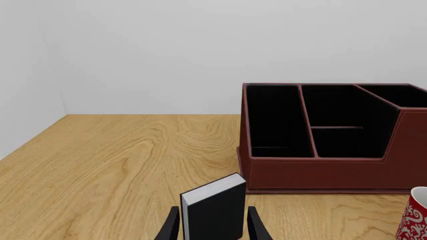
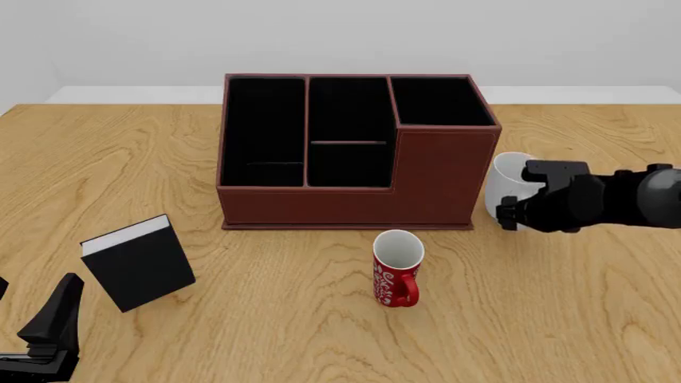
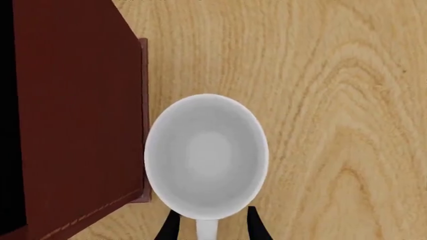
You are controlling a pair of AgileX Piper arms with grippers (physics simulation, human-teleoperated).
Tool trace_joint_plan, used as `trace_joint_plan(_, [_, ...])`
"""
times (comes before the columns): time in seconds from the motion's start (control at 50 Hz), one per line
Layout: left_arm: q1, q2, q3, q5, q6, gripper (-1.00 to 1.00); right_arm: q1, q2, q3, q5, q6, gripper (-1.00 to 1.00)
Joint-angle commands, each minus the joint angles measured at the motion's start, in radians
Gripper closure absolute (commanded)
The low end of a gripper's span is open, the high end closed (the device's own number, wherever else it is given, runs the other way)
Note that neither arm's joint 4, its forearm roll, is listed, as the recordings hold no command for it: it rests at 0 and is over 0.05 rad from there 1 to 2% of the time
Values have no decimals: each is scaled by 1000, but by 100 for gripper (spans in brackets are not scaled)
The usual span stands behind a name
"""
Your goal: Pick up the white mug and place it to the right of the caddy.
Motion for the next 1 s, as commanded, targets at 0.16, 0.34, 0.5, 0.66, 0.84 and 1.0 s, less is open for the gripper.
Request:
trace_joint_plan(0.16, [0,0,0,0,0,-100,10,-9,16,-12,3,-100])
trace_joint_plan(0.34, [0,0,0,0,0,-100,13,-4,28,-25,7,-100])
trace_joint_plan(0.5, [0,0,0,0,0,-100,12,-5,49,-43,14,-100])
trace_joint_plan(0.66, [0,0,0,0,0,-100,6,-34,73,-45,7,-100])
trace_joint_plan(0.84, [0,0,0,0,0,-100,6,-62,85,-44,-6,-100])
trace_joint_plan(1.0, [0,0,0,0,0,-100,17,-110,118,-53,-13,-100])
